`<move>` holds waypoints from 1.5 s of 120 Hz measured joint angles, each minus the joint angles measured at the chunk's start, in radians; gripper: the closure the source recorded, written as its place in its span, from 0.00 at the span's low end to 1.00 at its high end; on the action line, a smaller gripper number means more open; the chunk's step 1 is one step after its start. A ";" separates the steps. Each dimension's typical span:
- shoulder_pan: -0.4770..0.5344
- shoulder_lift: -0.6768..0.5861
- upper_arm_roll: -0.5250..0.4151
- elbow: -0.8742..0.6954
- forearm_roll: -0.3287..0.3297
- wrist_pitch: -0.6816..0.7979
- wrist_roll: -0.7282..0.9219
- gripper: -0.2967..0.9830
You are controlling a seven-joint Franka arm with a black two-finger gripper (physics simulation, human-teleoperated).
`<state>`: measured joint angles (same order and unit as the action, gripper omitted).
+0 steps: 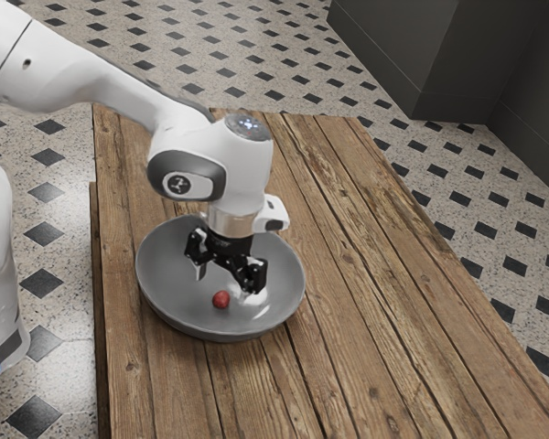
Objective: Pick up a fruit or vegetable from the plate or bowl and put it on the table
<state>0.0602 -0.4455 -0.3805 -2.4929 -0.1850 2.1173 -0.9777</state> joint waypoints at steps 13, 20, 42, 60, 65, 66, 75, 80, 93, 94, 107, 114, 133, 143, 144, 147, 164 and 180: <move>0.006 0.026 -0.006 0.004 0.002 0.023 0.009 0.24; 0.008 0.032 -0.015 0.005 0.003 0.036 0.013 0.25; 0.008 0.036 -0.020 0.006 0.003 0.060 0.022 0.43; 0.004 0.038 -0.020 0.005 0.001 0.071 0.025 0.50; 0.004 0.039 -0.020 0.005 0.000 0.074 0.026 0.51; 0.004 0.039 -0.020 0.005 0.000 0.075 0.026 0.51; 0.003 0.043 -0.020 0.003 -0.003 0.080 0.028 0.51; 0.003 0.049 -0.020 0.003 -0.004 0.082 0.028 0.51; 0.003 0.059 -0.020 0.003 -0.005 0.088 0.030 0.51; 0.003 0.059 -0.020 0.003 -0.005 0.089 0.030 0.51; 0.002 0.062 -0.020 0.002 -0.006 0.093 0.031 0.51; 0.001 0.062 -0.020 0.001 -0.007 0.094 0.032 0.51; 0.001 0.061 -0.020 -0.001 -0.007 0.098 0.032 0.51; 0.001 0.055 -0.020 -0.001 -0.007 0.100 0.032 0.51; 0.001 0.055 -0.020 -0.002 -0.007 0.101 0.032 0.51; 0.001 0.054 -0.020 -0.002 -0.007 0.101 0.032 0.51; 0.001 0.052 -0.021 -0.003 -0.008 0.104 0.032 0.51; 0.000 0.049 -0.021 -0.007 -0.009 0.106 0.030 0.51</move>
<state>0.0604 -0.3970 -0.4020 -2.4996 -0.1938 2.2230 -0.9479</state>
